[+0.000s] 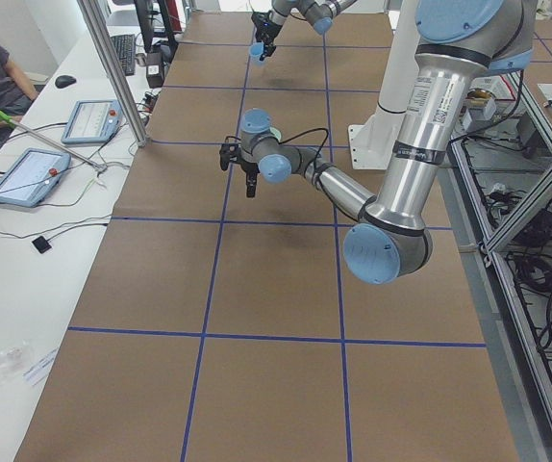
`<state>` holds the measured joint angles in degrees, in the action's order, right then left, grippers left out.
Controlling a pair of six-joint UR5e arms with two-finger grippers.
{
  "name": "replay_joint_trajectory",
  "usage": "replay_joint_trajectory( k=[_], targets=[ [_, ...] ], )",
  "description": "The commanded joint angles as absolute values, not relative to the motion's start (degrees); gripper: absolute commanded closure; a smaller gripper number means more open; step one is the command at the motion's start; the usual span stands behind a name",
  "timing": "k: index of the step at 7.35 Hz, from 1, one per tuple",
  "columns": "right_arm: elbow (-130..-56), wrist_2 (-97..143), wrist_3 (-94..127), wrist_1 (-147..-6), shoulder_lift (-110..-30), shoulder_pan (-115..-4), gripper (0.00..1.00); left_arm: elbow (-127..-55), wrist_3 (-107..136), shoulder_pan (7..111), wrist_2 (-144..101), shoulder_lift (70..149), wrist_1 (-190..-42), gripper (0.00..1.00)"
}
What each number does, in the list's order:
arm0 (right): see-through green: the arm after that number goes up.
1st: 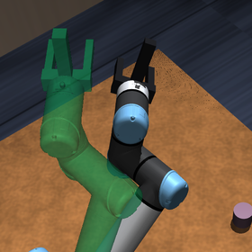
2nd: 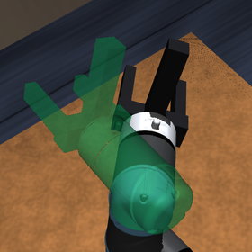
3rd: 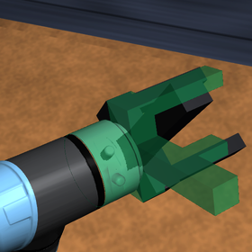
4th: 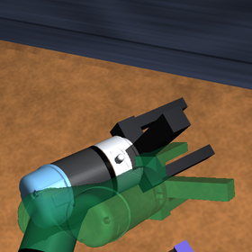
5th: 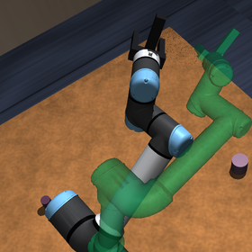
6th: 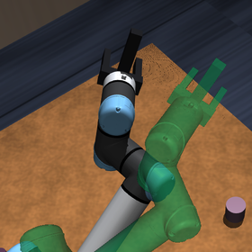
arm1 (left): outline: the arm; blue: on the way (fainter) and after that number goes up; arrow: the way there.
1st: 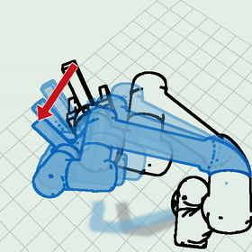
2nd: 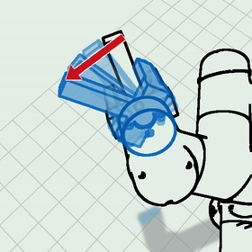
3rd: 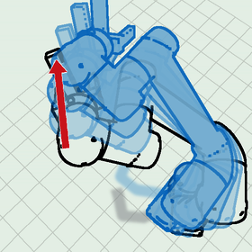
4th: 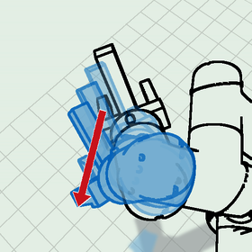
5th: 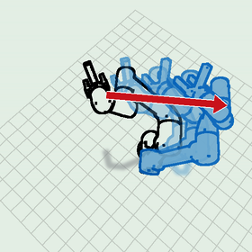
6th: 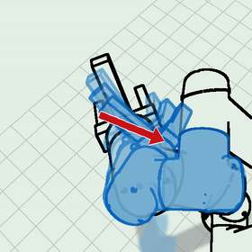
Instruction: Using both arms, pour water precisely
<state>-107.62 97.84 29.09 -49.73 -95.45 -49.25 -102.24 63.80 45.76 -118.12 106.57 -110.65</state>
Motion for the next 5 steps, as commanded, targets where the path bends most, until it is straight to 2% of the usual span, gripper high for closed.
replay_joint_trajectory(
  k=[1, 2, 3, 5],
  targets=[
    [-98.3, 99.1, 40.8, -25.2, -103.2, -50.9, 0.44, -103.5, 63.8, 45.8, -118.0, 106.3, -110.4, 0.0],
    [-92.1, 98.4, 42.8, -15.0, -104.4, -50.9, 0.43, -103.5, 63.7, 45.8, -118.0, 106.4, -110.4, 0.0],
    [-89.8, 98.2, 42.9, -12.9, -104.3, -50.9, 0.42, -103.5, 63.8, 45.8, -118.0, 106.4, -110.4, 0.0],
    [-89.8, 95.9, 43.0, -12.8, -104.3, -50.7, 0.15, -103.7, 63.8, 45.8, -118.0, 106.5, -110.4, 0.0]
  ],
)
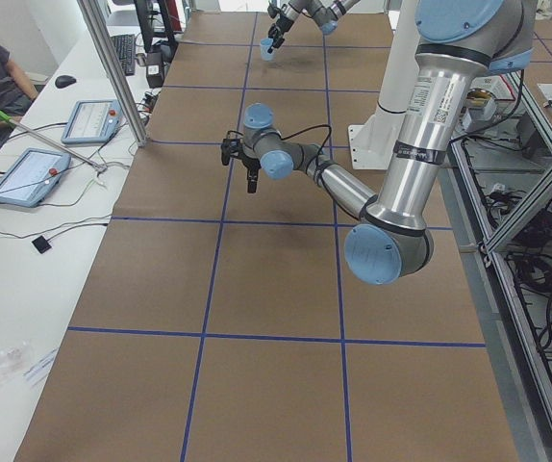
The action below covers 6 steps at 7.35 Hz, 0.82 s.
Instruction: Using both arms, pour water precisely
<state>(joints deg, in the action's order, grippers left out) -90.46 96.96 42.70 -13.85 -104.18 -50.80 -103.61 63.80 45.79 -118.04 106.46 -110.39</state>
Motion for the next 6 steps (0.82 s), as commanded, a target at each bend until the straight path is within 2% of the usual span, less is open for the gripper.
replay_joint_trajectory(
  k=[1, 6],
  targets=[
    [-89.2, 96.3, 45.6, -12.9, -104.2, -50.5, 0.1, -103.7, 63.8, 45.8, -118.1, 106.5, -110.4, 0.0],
    [-89.6, 96.2, 48.7, -13.1, -104.0, -47.4, 0.08, -103.7, 63.8, 45.8, -118.0, 106.5, -110.4, 0.0]
  ],
)
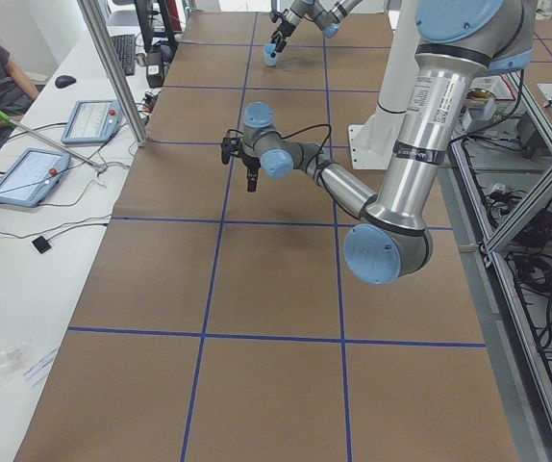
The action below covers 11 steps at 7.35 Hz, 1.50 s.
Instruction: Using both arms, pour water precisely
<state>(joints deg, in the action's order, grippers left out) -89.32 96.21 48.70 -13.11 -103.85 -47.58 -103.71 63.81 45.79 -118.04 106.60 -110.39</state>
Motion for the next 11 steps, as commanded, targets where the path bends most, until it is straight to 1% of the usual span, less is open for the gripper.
replay_joint_trajectory(
  k=[1, 4, 6, 8, 9, 10, 11],
  targets=[
    [-90.1, 96.5, 48.4, -13.1, -104.3, -47.5, 0.08, -103.7, 63.8, 45.8, -118.0, 106.6, -110.4, 0.0],
    [-90.3, 96.9, 47.9, -13.2, -105.2, -48.5, 0.08, -103.8, 63.9, 45.8, -118.0, 106.7, -110.4, 0.0],
    [-91.0, 98.6, 47.0, -13.0, -106.3, -52.0, 0.08, -103.8, 63.9, 45.8, -118.0, 106.7, -110.4, 0.0],
    [-92.6, 108.1, 43.5, -13.4, -106.3, -61.1, 0.08, -103.8, 64.6, 45.8, -118.0, 106.6, -110.4, 0.0],
    [-92.8, 115.4, 43.2, -15.8, -105.5, -68.0, 0.08, -103.8, 64.7, 45.8, -118.0, 106.6, -110.4, 0.0],
    [-93.6, 121.9, 43.2, -19.5, -103.4, -73.7, 0.08, -103.8, 64.7, 45.8, -118.0, 106.4, -110.4, 0.0],
    [-95.3, 126.9, 42.9, -26.6, -101.8, -77.0, 0.08, -103.7, 64.8, 45.4, -118.0, 107.0, -109.9, 0.0]
  ],
)
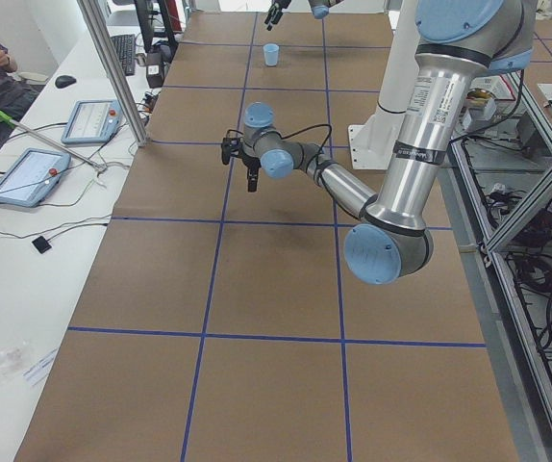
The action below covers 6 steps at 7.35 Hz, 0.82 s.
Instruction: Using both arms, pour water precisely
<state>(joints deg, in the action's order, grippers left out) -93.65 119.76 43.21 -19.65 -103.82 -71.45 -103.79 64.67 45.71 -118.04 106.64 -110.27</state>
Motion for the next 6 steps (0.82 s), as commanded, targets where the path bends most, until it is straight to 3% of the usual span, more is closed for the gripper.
replay_joint_trajectory(
  k=[1, 3, 5, 6],
  targets=[
    [-97.6, 128.1, 39.1, -36.3, -100.0, -78.8, 0.09, -103.4, 66.6, 45.1, -118.0, 109.8, -106.6, 0.0],
    [-100.5, 128.9, 15.3, -58.5, -95.2, -84.2, 0.09, -102.4, 73.4, 39.2, -117.3, 117.8, -100.6, 0.0],
    [-101.3, 134.4, 9.2, -85.2, -85.3, -87.8, 0.08, -91.7, 74.9, 36.7, -117.3, 129.4, -100.3, 0.0],
    [-102.2, 136.9, 9.3, -87.7, -85.9, -88.3, 0.02, -87.0, 74.9, 35.9, -117.3, 132.9, -100.5, 0.0]
  ],
)
